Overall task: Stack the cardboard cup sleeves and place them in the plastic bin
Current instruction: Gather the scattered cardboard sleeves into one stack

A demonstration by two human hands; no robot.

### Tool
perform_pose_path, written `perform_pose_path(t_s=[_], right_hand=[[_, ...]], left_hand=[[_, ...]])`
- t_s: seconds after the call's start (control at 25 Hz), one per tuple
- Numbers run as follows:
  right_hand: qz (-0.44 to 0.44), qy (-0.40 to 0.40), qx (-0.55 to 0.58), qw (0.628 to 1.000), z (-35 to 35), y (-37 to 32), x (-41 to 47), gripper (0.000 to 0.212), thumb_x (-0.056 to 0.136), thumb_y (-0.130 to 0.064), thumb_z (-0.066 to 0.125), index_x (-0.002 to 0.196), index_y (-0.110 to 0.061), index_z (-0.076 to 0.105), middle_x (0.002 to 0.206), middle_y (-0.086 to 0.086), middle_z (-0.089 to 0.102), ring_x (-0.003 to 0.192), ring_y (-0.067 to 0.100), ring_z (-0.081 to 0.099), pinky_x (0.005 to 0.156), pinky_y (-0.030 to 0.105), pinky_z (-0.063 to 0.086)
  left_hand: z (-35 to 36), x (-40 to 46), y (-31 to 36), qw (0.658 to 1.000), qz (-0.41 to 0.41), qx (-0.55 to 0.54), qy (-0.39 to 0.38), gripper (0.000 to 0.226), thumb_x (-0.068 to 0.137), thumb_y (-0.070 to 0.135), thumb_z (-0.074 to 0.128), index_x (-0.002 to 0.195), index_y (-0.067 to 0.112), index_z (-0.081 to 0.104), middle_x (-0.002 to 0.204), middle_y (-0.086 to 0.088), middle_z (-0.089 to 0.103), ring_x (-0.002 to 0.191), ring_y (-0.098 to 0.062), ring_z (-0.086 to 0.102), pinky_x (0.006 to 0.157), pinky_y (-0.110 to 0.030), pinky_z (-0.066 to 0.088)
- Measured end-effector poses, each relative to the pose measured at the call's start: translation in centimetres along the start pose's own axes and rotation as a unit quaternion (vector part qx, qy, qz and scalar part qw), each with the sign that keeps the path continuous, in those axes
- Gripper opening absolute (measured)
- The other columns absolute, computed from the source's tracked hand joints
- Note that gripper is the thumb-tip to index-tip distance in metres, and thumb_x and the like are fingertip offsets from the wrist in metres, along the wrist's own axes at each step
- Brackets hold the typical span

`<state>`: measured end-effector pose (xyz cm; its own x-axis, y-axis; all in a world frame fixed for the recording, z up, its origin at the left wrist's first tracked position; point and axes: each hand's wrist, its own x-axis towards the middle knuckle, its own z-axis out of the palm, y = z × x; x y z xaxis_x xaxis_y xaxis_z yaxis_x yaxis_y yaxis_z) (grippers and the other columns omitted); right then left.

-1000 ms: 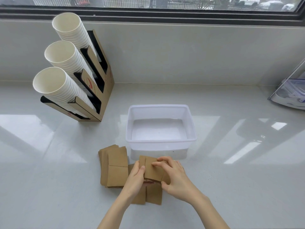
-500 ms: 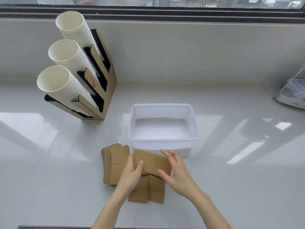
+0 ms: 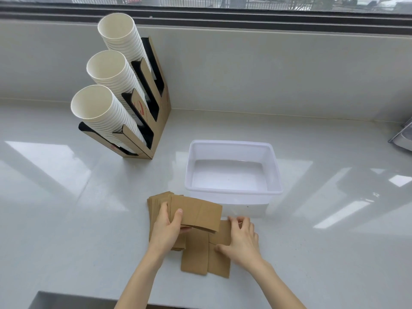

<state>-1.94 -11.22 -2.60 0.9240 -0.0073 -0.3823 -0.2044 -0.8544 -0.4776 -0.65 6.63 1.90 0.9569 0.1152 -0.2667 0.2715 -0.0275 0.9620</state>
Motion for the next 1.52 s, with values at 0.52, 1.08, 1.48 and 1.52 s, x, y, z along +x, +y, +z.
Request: perform_pose_path(t_s=[0.52, 1.08, 1.48, 1.52], right_hand=[[0.067, 0.067, 0.252, 0.963, -2.2, 0.7, -1.0, 0.072, 0.081, 0.0, 0.053, 0.14, -0.021, 0.018, 0.114, 0.017, 0.059, 0.098, 0.031, 0.059, 0.083, 0.035, 0.05], [-0.109, 0.089, 0.197, 0.97, -7.0, 0.8, -1.6, 0.043, 0.091, -0.009, 0.037, 0.127, -0.03, 0.048, 0.089, -0.015, 0.046, 0.085, -0.005, 0.046, 0.071, -0.002, 0.034], [-0.155, 0.073, 0.185, 0.968, -5.0, -2.6, -0.9, 0.033, 0.087, -0.013, 0.049, 0.119, -0.022, 0.054, 0.102, -0.01, 0.043, 0.103, 0.003, 0.046, 0.085, 0.018, 0.038], [-0.15, 0.077, 0.192, 0.967, -5.0, -2.6, -0.9, 0.033, 0.087, -0.014, 0.049, 0.118, -0.023, 0.054, 0.103, -0.009, 0.043, 0.103, 0.003, 0.046, 0.085, 0.018, 0.039]], left_hand=[[0.9, 0.0, -0.1, 1.0, -0.003, 0.002, -0.024, 0.018, 0.092, 0.017, 0.041, 0.089, 0.034, 0.048, 0.101, 0.011, 0.056, 0.097, -0.019, 0.061, 0.053, -0.01, 0.051], [2.8, -0.7, 0.2, 0.994, -0.028, 0.053, -0.094, 0.02, 0.093, 0.018, 0.041, 0.088, 0.036, 0.048, 0.096, 0.007, 0.061, 0.079, -0.01, 0.066, 0.052, -0.012, 0.051], [4.1, -1.4, 0.5, 0.992, -0.04, 0.026, -0.12, 0.007, 0.091, 0.022, 0.046, 0.096, 0.025, 0.05, 0.094, 0.0, 0.065, 0.077, -0.006, 0.067, 0.056, -0.019, 0.055], [4.1, -1.5, 0.5, 0.992, -0.035, 0.03, -0.121, 0.009, 0.09, 0.019, 0.048, 0.095, 0.026, 0.05, 0.093, 0.001, 0.065, 0.075, -0.004, 0.067, 0.056, -0.018, 0.054]])
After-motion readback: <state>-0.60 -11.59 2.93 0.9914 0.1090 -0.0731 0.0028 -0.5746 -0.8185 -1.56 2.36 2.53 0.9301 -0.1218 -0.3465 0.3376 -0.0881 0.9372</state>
